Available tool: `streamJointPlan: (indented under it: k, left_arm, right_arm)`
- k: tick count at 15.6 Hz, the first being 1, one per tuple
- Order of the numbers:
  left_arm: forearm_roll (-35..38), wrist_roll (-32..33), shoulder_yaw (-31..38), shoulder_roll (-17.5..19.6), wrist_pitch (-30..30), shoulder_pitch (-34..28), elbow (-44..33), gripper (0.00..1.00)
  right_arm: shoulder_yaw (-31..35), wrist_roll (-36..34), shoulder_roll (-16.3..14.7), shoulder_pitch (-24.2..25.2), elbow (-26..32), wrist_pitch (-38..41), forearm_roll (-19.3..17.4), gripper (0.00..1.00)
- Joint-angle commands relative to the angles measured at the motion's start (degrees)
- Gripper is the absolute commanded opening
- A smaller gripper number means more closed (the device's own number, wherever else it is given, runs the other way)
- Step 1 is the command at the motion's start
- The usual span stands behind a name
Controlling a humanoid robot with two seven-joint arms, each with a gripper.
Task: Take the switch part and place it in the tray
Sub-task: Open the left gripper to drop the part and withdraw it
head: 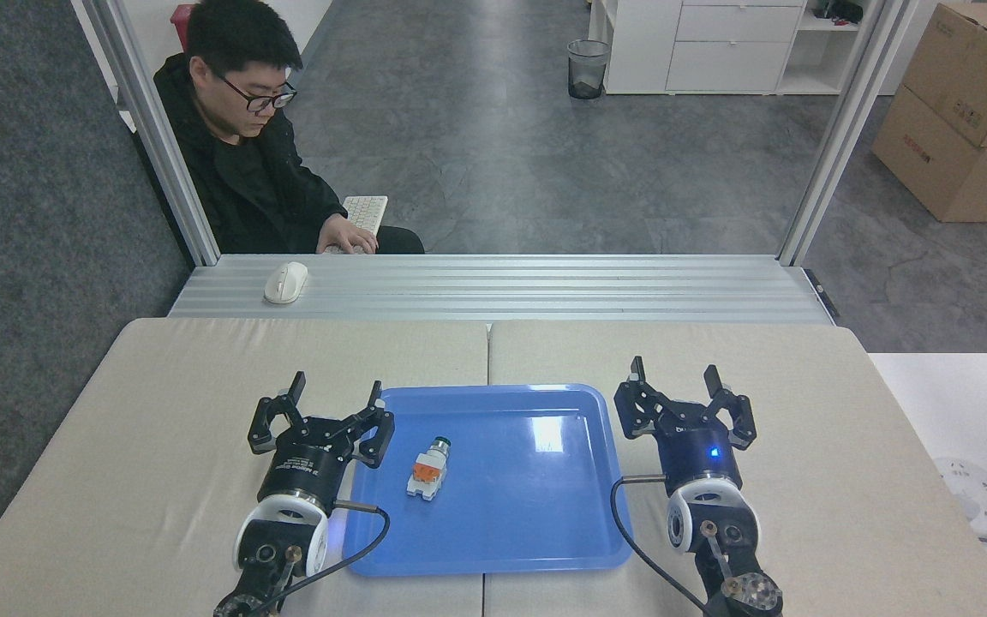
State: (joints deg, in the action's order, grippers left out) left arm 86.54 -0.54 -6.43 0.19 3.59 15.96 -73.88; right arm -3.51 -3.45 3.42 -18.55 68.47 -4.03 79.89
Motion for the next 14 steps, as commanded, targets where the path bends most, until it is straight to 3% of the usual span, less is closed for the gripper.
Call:
streamJointPlan:
  k: [1,14]
  left_arm:
    - [-1.82,-0.25,5.73,0.34,0.02,0.21,1.63,1.0]
    - [-1.73,-0.25,5.82,0.6,0.02,0.66,-0.21,1.0]
  right_arm:
    - [-0.01,0.02,0.01,0.0,0.0,-0.01,0.0,1.0]
    - [0.08,0.02,0.01,0.0,0.0,-0.01,0.0,1.0]
